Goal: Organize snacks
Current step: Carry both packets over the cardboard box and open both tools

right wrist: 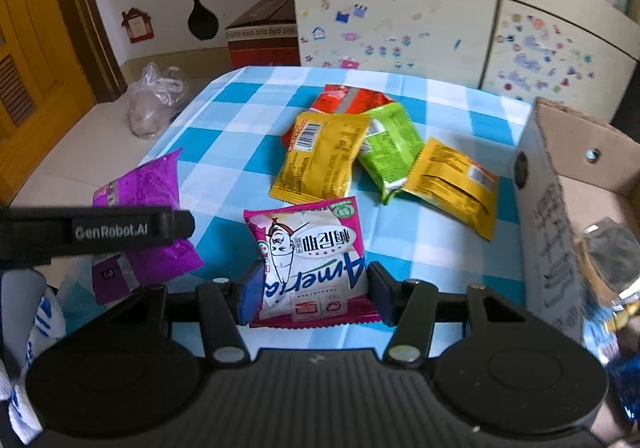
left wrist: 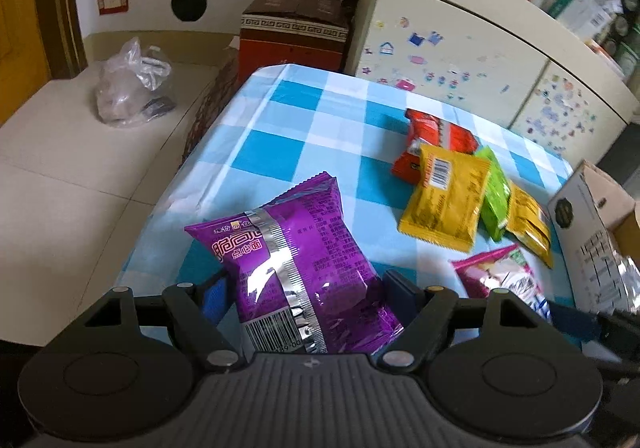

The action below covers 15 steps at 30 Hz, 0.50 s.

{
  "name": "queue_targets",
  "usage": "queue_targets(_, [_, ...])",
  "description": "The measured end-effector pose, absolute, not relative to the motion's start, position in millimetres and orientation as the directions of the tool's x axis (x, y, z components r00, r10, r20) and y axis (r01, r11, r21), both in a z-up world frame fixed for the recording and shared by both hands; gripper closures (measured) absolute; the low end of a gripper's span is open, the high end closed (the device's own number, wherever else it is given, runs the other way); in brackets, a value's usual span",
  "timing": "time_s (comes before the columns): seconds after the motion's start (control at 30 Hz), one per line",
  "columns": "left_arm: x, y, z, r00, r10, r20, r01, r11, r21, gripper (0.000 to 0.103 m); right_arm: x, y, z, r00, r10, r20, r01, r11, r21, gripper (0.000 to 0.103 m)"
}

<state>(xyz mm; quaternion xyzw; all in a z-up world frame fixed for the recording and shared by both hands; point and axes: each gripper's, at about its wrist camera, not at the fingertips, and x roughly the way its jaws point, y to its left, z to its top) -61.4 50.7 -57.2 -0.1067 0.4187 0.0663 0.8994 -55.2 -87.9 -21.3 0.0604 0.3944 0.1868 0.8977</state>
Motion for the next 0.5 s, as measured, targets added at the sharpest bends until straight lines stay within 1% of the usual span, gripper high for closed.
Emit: queue_targets(0.5, [-91.6, 35.6, -50.0, 0.646, 0.004, -0.763, -0.175, 0.974, -0.143, 0.021, -90.2, -121.9, -7.1, 0.677, 0.383, -0.629, -0.247, 0.923, 0.296, 0.048])
